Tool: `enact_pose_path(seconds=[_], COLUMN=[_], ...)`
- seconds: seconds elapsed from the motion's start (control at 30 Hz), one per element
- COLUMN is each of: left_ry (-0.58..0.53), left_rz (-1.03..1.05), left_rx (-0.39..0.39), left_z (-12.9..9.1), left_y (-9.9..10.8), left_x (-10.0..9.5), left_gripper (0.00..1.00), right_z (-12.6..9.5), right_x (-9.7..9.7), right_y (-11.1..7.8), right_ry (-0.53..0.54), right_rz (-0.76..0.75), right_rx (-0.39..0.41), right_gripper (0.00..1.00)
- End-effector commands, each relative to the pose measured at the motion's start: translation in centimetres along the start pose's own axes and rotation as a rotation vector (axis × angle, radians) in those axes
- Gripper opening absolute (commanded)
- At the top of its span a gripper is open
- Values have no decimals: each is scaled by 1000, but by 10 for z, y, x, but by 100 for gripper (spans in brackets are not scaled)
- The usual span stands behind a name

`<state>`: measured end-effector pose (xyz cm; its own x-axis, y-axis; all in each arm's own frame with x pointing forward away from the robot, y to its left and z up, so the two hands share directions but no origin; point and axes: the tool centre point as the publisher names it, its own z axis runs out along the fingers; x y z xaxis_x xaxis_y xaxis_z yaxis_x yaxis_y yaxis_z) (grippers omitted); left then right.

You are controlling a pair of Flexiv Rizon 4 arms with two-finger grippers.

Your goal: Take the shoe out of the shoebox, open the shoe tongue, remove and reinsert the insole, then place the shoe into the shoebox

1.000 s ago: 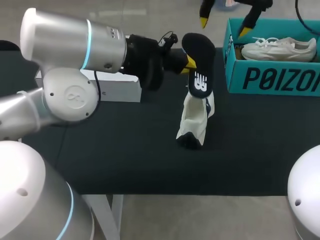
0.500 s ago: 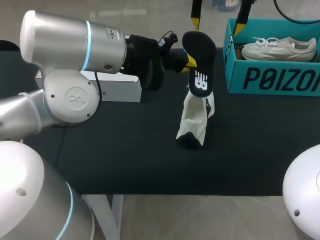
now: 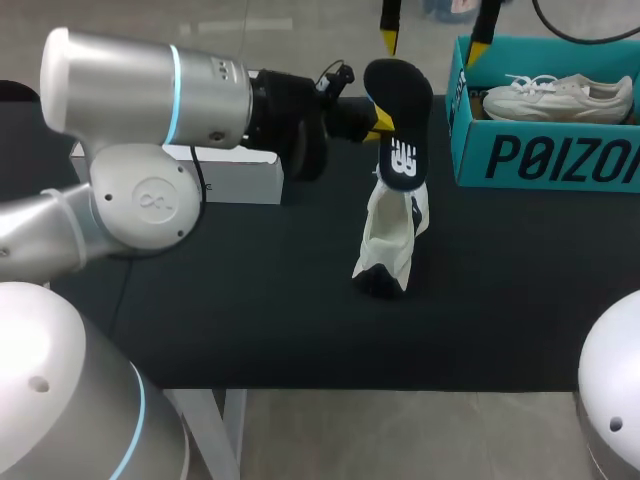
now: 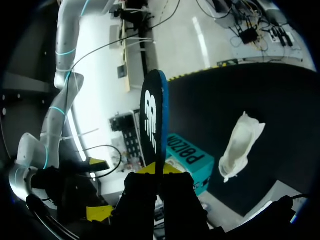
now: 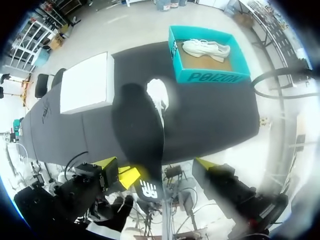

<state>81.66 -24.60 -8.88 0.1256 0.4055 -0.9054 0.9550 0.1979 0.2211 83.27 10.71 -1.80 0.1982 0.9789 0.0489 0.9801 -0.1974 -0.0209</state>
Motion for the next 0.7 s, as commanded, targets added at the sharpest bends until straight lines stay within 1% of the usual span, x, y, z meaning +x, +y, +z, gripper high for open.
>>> enact_pose_path(seconds=[0.03, 0.13, 0.3, 0.47, 0.6, 0.7], left_ry=[0, 2, 1, 4, 4, 6], left_rz=[2, 1, -2, -8, -11, -10], left_rx=[-4, -2, -2, -7, -12, -15], left_z=[2, 3, 2, 0, -1, -1], left_y=[-4, -6, -7, -8, -9, -9], left_x=[1, 1, 1, 1, 1, 1], left_gripper=[0, 0, 0, 0, 0, 0], right_z=[-3, -4, -5, -2, -2, -2], right_x=[-5, 0, -8, -4, -8, -5], right_y=[2, 2, 2, 2, 2, 0], right_ry=[35, 27, 28, 39, 68, 48], right_rz=[19, -9, 26, -2, 8, -15], right_rx=[1, -7, -10, -5, -3, -15], right_gripper=[100, 100, 100, 100, 100, 100])
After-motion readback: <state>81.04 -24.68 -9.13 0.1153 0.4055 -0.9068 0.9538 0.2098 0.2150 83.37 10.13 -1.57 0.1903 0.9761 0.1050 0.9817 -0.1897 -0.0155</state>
